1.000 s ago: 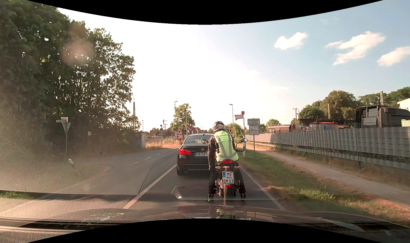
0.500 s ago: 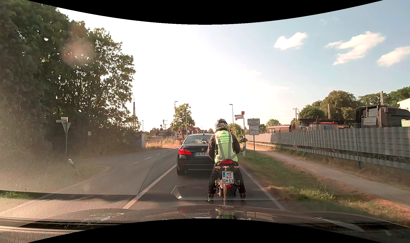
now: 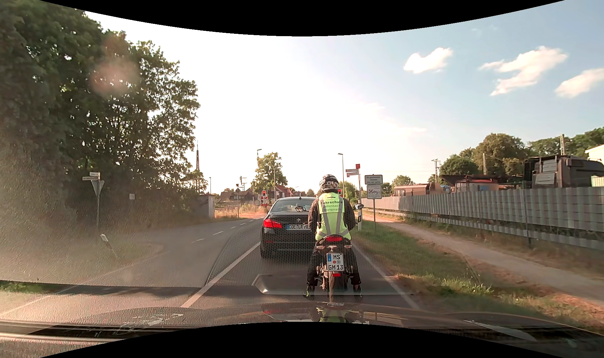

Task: Follow the waypoints while adhering to traffic rules and regulations

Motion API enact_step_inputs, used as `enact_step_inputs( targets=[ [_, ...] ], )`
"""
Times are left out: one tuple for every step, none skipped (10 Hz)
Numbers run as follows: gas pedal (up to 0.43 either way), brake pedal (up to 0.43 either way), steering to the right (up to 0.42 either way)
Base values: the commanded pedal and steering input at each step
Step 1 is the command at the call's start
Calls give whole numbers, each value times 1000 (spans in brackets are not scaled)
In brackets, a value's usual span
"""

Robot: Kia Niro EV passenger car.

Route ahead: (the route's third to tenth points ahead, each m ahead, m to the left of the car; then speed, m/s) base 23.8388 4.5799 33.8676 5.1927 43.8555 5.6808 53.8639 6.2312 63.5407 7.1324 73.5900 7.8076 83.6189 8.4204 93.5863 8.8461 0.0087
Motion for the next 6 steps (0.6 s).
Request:
enact_step_inputs(
  targets=[
    [0, 85, 0],
    [0, 6, 0],
    [0, 0, 0],
    [0, 0, 0],
    [0, 0, 0],
    [0, 0, 0]
  ],
)
